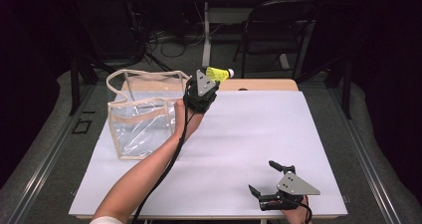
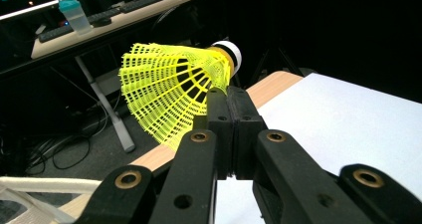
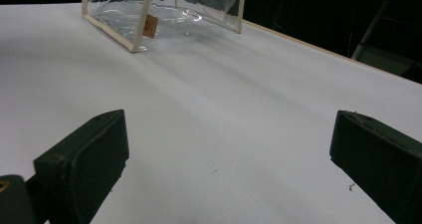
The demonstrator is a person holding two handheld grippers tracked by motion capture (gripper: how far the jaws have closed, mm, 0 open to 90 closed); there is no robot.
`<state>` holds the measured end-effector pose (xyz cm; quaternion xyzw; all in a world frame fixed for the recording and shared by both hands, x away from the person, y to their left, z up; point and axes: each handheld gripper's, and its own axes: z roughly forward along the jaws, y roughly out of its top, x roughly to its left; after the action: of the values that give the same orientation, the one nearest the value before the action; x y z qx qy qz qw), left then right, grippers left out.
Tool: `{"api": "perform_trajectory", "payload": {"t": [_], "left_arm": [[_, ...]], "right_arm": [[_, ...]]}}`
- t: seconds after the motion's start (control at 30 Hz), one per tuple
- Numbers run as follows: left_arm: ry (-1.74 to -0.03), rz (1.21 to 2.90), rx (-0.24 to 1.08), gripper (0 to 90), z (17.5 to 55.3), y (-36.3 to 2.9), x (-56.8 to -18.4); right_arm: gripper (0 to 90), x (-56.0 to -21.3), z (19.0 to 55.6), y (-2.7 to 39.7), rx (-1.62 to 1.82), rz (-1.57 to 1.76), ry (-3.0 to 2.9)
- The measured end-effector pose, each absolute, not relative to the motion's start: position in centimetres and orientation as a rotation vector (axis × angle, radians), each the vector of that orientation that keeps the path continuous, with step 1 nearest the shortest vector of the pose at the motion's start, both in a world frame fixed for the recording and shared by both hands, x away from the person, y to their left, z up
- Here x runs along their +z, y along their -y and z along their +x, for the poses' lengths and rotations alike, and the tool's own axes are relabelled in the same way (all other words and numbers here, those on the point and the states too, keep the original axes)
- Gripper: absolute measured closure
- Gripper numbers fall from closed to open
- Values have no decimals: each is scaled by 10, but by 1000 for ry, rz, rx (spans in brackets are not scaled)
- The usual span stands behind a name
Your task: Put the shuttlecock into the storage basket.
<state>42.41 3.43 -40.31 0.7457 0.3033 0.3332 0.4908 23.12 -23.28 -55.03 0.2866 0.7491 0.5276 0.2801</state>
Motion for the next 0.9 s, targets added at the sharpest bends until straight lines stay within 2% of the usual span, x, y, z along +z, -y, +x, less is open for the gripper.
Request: {"api": "perform_trajectory", "payload": {"t": [0.9], "left_arm": [[-753,1769,850,897,422,-60,-390]], "right_arm": [[17,-550,231,233,1403,767,-2015]]}}
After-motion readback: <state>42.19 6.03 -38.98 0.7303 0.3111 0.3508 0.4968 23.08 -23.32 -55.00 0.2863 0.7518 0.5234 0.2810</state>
